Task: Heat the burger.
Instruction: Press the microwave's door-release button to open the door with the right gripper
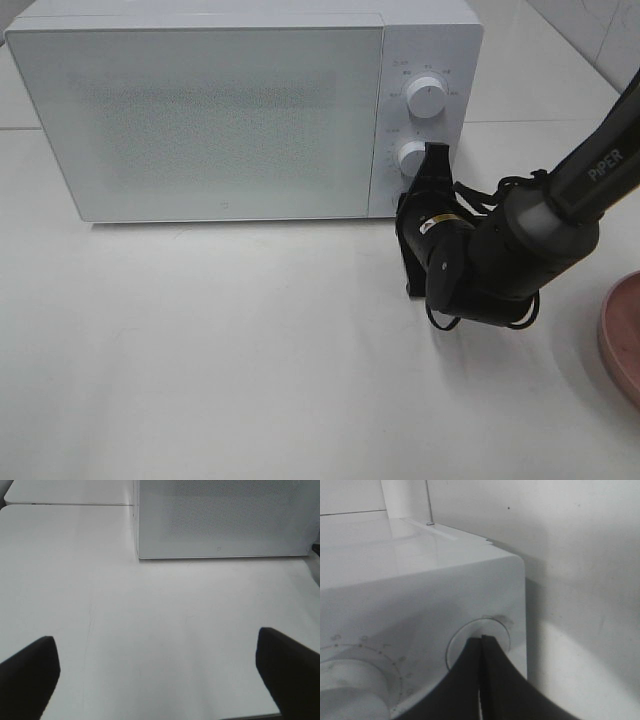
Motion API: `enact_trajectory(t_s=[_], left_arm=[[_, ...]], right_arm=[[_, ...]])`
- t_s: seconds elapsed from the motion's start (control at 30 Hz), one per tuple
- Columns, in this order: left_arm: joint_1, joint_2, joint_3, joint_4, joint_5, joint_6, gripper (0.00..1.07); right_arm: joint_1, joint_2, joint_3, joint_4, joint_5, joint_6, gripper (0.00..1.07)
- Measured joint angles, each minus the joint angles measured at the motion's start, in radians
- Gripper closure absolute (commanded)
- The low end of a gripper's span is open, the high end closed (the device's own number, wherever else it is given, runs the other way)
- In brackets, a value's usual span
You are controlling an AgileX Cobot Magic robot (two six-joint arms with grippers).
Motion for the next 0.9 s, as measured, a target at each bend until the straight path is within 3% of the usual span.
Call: enact_trajectory(t_s=[0.7, 0.9], left_arm=[[0.0, 0.0, 0.0, 0.0, 0.0, 0.0, 0.07], [0.0, 0.0, 0.0, 0.0, 0.0, 0.0, 0.07]], right_arm=[[-0.001, 0.025, -0.06, 0.058, 0.023, -0.062, 1.07], [0.004, 0.033, -0.117, 0.154, 0.079, -0.159, 1.07]])
